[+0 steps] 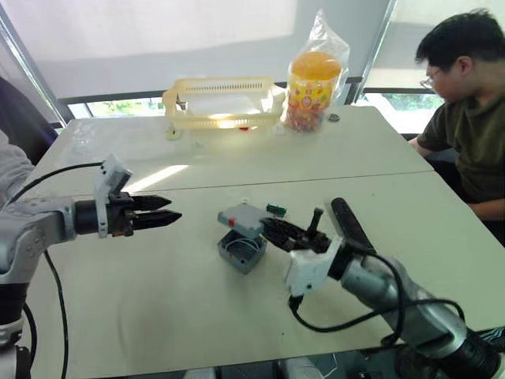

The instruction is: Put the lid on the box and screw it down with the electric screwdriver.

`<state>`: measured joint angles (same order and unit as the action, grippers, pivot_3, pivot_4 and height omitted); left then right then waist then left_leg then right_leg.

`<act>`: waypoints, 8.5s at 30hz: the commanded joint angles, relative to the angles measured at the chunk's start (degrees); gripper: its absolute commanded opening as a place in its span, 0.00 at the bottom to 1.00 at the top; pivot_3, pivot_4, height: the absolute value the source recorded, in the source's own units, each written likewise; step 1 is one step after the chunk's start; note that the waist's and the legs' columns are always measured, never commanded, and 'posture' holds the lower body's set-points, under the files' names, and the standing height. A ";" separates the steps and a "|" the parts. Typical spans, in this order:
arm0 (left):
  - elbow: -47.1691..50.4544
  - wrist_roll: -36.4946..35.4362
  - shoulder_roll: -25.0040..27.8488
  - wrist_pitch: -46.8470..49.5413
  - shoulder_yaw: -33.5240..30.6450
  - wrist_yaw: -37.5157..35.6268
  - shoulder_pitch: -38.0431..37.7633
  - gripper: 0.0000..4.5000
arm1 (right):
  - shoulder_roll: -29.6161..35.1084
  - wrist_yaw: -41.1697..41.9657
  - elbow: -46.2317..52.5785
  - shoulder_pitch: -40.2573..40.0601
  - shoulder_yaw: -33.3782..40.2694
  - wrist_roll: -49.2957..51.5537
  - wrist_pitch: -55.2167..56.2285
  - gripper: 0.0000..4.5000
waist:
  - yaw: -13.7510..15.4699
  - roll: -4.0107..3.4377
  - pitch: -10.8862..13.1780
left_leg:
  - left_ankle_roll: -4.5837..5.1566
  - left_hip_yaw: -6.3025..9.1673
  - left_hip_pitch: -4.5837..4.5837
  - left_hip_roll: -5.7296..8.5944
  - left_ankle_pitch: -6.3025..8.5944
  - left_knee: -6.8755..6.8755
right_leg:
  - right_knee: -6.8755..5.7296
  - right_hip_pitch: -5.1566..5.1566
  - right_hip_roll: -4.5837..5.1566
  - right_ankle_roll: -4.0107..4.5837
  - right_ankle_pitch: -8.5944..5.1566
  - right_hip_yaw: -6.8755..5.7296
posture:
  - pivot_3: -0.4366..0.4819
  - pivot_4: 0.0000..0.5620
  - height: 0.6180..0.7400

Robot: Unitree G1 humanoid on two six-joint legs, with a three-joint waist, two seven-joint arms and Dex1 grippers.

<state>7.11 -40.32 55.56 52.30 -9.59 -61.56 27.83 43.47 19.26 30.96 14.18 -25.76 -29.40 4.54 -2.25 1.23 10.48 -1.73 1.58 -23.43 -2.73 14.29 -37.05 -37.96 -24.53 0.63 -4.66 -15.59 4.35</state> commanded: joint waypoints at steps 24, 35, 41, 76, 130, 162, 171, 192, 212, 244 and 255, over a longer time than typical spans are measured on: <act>-2.09 7.91 -10.94 -6.10 14.42 -2.92 11.16 0.67 | -10.76 0.99 -11.23 0.82 0.43 -14.93 10.08 0.03 | -0.16 0.03 0.02 | 0.01 0.04 0.03 0.00 0.00 -0.05 | -0.13 0.03 -0.02 -0.19 0.11 0.00 | 0.48 0.27 1.00; -0.88 9.77 -11.60 -7.53 16.73 -3.31 9.31 0.67 | -11.24 0.59 -13.23 0.37 0.90 -15.86 12.43 0.03 | -0.12 0.02 0.01 | 0.00 0.04 0.03 0.01 0.00 -0.07 | -0.14 0.05 -0.02 -0.19 0.11 0.00 | 0.48 0.27 1.00; 0.45 11.76 -12.42 -9.14 18.84 -3.33 8.08 0.67 | -11.44 0.36 -14.18 0.13 0.73 -16.20 13.19 0.03 | -0.10 0.02 0.00 | 0.01 0.04 0.05 0.01 0.00 -0.08 | -0.14 0.07 -0.02 -0.19 0.11 0.00 | 0.48 0.27 1.00; -4.62 23.62 -15.84 -17.21 23.88 0.63 3.39 0.68 | -8.90 -0.93 -14.94 -2.66 5.79 -15.06 17.58 0.98 | -0.03 0.09 -0.20 | 0.08 0.05 1.08 0.02 0.04 -0.04 | -0.11 1.15 -0.01 -0.02 -0.07 0.01 | 0.48 0.27 1.00; 2.63 21.25 -20.28 -17.13 15.02 7.71 -9.54 0.68 | -17.49 16.04 -7.49 -0.99 7.94 31.99 -34.21 0.98 | 1.22 0.14 -0.03 | 0.08 0.07 0.95 0.00 0.05 0.01 | -0.05 1.01 -0.01 0.00 -0.12 -0.03 | 0.48 0.27 1.00; 7.13 18.85 -19.23 -14.71 13.98 9.38 -11.71 0.68 | -15.81 24.95 -4.19 -2.23 11.58 41.01 -38.23 0.98 | 1.26 0.08 0.02 | 0.07 0.05 0.92 -0.02 0.05 0.04 | 0.04 0.98 0.00 0.03 -0.14 0.00 | 0.48 0.27 1.00; 10.00 16.70 -18.07 -12.81 14.70 6.75 -13.45 0.68 | -15.40 23.93 -5.77 -1.89 11.77 39.47 -36.50 0.98 | 1.14 0.08 0.02 | 0.07 0.03 0.92 -0.02 0.06 0.06 | 0.07 0.97 0.00 0.03 -0.14 0.01 | 0.48 0.27 1.00; 11.20 16.53 -18.33 -12.20 15.20 6.68 -14.10 0.68 | -13.06 25.93 -9.51 -0.16 13.78 39.65 -32.91 0.98 | 1.13 0.06 0.06 | 0.07 0.01 0.91 -0.02 0.06 0.08 | 0.11 0.95 0.00 0.05 -0.16 0.04 | 0.48 0.27 1.00; 22.13 -0.72 -3.52 0.49 -2.18 3.12 -12.68 0.56 | -4.54 25.70 -2.84 -2.93 30.43 51.53 -43.39 1.00 | 1.12 -0.03 0.42 | 0.07 -0.01 0.81 -0.04 0.06 0.11 | 0.34 0.94 0.03 0.14 -0.20 0.05 | 0.48 0.27 1.00; 26.00 4.98 -3.36 -1.50 12.90 8.21 -4.66 0.00 | -13.08 18.96 -21.32 6.11 22.73 46.64 -40.04 0.58 | 1.08 -0.07 0.52 | 0.08 -0.05 0.09 -0.02 0.06 0.04 | 0.38 0.27 0.00 -0.06 -0.04 0.10 | 0.48 0.27 1.00; 25.91 6.19 -3.68 -2.46 13.60 8.99 -5.67 0.00 | -13.31 19.04 -22.17 5.79 22.52 45.55 -38.02 0.01 | 1.08 -0.07 0.52 | 0.08 -0.05 0.09 -0.02 0.06 0.04 | 0.36 0.27 -0.01 -0.08 -0.03 0.09 | 0.48 0.27 1.00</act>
<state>31.76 -34.38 51.75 50.72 3.81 -52.65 22.39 30.36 38.20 7.81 19.30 -3.97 15.95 -34.47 -1.17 1.16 11.00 -1.65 1.53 -23.34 -2.74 14.35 -37.01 -37.60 -24.26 0.62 -4.73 -15.62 4.44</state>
